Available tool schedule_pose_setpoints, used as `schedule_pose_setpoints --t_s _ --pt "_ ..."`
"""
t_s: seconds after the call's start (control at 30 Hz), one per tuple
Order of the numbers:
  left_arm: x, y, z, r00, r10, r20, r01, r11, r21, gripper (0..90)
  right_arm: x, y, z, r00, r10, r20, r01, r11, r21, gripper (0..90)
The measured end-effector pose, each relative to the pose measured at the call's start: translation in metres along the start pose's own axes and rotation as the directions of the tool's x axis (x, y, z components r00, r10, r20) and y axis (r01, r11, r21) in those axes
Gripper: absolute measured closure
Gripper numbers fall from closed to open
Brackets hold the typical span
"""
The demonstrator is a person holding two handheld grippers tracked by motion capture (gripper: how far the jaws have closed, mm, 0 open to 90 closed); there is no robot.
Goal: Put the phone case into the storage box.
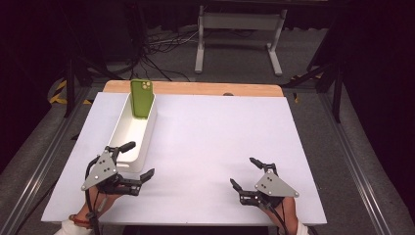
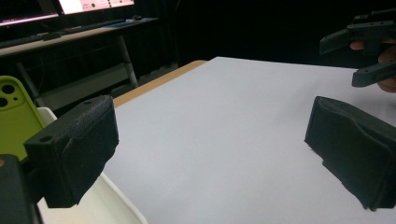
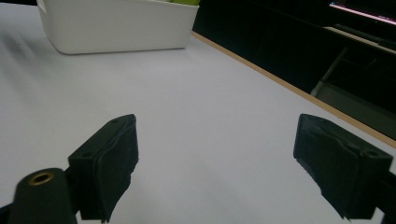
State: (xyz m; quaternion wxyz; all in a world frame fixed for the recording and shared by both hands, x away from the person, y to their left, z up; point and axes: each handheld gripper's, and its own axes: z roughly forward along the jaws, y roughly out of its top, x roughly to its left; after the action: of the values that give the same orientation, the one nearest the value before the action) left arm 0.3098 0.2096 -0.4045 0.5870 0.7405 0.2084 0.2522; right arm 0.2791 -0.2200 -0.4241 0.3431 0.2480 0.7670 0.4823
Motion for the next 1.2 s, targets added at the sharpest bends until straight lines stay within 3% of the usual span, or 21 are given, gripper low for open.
schedule_pose_setpoints --t_s 0.2,0.27,0.33,0.57,0.67,0.97,1.2 --pt "-0.006 -0.008 0.004 0.9999 -0.01 0.008 0.01 0.9997 0.02 3.6 0.001 0.0 -0.003 1.0 0.001 0.002 -0.001 1.0 -0.003 14.7" --pt "-0.007 -0.01 0.005 0.9999 0.003 0.012 -0.003 0.9996 0.028 3.6 0.001 0.001 -0.004 1.0 0.004 0.004 -0.004 1.0 -0.007 14.6" --pt "-0.008 -0.013 0.006 0.9995 -0.017 0.027 0.017 0.9994 0.032 3.5 0.001 0.001 -0.005 1.0 0.003 0.005 -0.003 1.0 -0.008 14.6" --pt "-0.011 -0.028 0.012 0.9993 -0.01 0.037 0.007 0.996 0.089 3.1 0.003 -0.001 -0.006 1.0 0.001 -0.005 -0.001 1.0 -0.002 14.4" --pt "-0.009 -0.029 0.012 0.9988 -0.03 0.039 0.027 0.9967 0.077 2.6 0.003 -0.002 -0.006 1.0 0.002 -0.006 -0.002 1.0 -0.003 14.3" --pt "-0.011 -0.028 0.012 0.9996 -0.018 0.023 0.017 0.9974 0.071 2.8 0.005 -0.002 -0.006 0.9998 -0.01 -0.017 0.01 1.0 -0.004 14.3" --pt "-0.012 -0.026 0.012 0.9992 -0.005 0.04 0.003 0.9974 0.072 2.9 0.006 -0.003 -0.007 0.9998 -0.015 -0.014 0.015 1.0 0.004 14.3"
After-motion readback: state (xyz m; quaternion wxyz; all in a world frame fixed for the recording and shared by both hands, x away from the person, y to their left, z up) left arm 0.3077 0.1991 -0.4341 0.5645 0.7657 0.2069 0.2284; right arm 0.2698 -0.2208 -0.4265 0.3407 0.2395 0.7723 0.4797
